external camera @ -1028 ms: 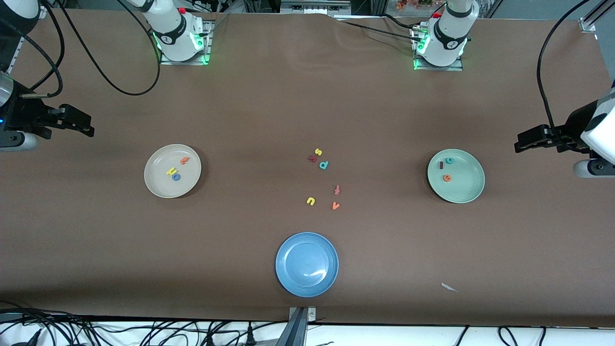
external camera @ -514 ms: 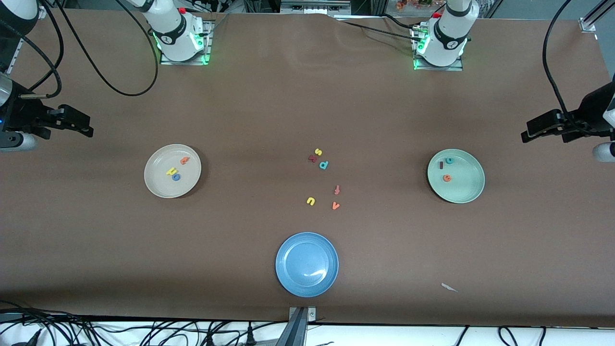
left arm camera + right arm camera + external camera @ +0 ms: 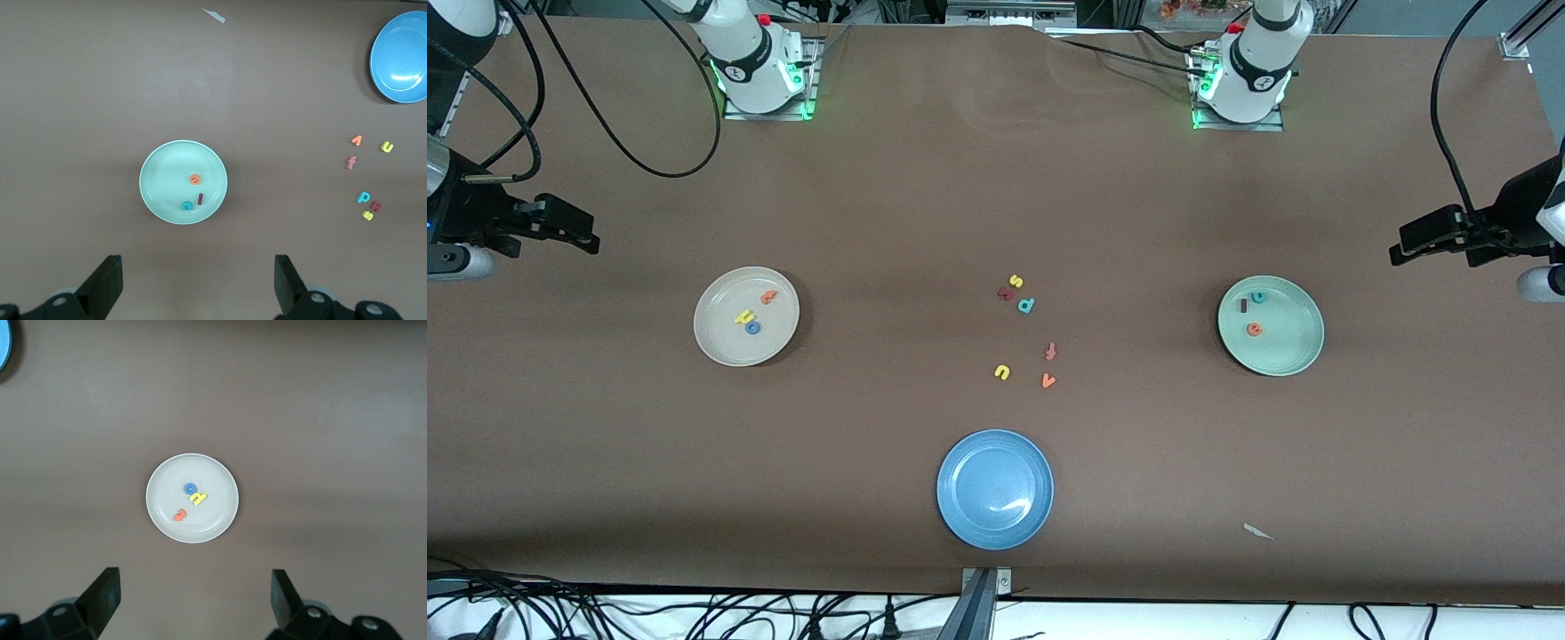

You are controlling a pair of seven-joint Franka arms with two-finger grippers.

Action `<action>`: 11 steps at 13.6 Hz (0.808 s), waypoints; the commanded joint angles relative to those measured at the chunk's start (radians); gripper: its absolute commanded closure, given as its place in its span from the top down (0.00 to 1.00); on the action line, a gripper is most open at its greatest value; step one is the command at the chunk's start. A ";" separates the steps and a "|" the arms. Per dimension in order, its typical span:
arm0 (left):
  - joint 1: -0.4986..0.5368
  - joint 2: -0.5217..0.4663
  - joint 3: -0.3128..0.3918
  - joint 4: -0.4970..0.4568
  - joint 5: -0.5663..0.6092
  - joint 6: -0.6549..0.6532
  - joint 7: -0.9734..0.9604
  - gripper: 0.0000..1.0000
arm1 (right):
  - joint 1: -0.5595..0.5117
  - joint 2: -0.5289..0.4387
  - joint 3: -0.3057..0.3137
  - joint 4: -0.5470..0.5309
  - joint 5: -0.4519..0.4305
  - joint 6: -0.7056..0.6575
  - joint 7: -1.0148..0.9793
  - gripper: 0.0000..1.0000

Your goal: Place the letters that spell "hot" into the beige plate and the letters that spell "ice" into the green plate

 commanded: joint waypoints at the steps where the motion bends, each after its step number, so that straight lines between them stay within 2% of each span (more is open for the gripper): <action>1: 0.007 -0.025 -0.009 -0.031 0.024 0.014 0.027 1.00 | -0.004 0.013 0.001 0.027 -0.005 -0.011 -0.001 1.00; 11: -0.008 -0.018 -0.015 -0.051 0.024 0.017 0.030 0.99 | -0.004 0.013 0.001 0.027 -0.005 -0.011 0.003 1.00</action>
